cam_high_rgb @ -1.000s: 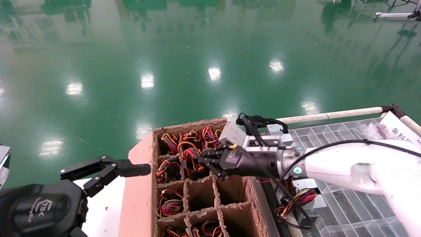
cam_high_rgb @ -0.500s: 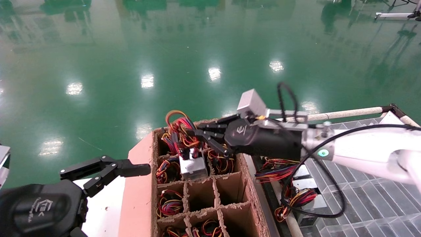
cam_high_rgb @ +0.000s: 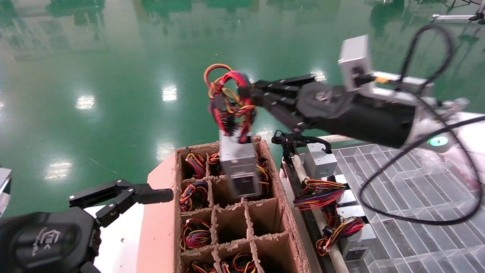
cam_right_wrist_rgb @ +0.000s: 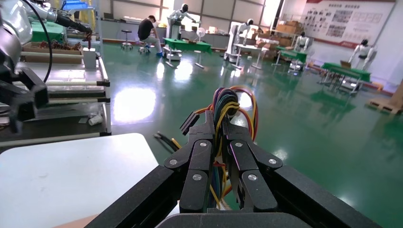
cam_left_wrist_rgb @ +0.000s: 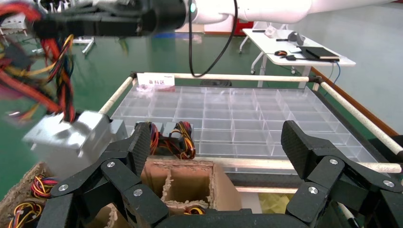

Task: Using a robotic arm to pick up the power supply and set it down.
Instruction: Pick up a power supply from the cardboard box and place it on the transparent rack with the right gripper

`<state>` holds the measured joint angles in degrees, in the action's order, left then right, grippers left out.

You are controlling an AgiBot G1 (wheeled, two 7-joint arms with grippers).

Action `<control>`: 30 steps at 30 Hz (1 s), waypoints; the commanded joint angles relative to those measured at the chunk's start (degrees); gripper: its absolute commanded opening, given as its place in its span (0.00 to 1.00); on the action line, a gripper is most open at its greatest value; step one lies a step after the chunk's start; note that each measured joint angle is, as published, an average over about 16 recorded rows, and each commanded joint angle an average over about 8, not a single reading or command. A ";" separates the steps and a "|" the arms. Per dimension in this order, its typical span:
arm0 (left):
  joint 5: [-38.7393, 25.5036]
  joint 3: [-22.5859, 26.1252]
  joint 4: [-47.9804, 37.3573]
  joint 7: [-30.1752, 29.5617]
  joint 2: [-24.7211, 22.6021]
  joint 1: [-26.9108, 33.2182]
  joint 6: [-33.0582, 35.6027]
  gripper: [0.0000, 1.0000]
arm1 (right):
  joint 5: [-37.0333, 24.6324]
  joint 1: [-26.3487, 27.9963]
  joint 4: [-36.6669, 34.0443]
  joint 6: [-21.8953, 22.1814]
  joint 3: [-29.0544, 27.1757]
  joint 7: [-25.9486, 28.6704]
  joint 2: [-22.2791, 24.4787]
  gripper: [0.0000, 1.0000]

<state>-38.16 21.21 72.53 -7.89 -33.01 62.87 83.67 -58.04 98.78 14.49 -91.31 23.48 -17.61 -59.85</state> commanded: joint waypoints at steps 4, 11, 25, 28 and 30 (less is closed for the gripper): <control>0.00 0.00 0.00 0.00 0.00 0.00 0.00 1.00 | 2.54 -1.12 7.55 0.07 0.36 3.76 5.86 0.00; 0.00 0.01 0.00 0.00 0.00 0.00 0.00 1.00 | 7.41 -6.16 20.64 1.08 -0.27 10.47 17.84 0.00; 0.01 0.01 0.00 0.01 0.01 0.00 -0.01 1.00 | 18.38 -23.89 41.46 7.67 -7.13 18.58 41.38 0.00; 0.01 0.02 0.00 0.01 0.01 0.00 -0.01 1.00 | 21.20 -28.85 42.79 8.77 -8.44 18.19 45.10 0.00; 0.01 0.02 0.00 0.01 0.01 0.00 -0.01 1.00 | 23.14 -32.27 42.84 9.14 -9.11 17.36 47.14 0.00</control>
<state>-38.15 21.22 72.53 -7.88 -33.00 62.87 83.67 -34.97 66.48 56.12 -82.67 14.73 -1.01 -13.44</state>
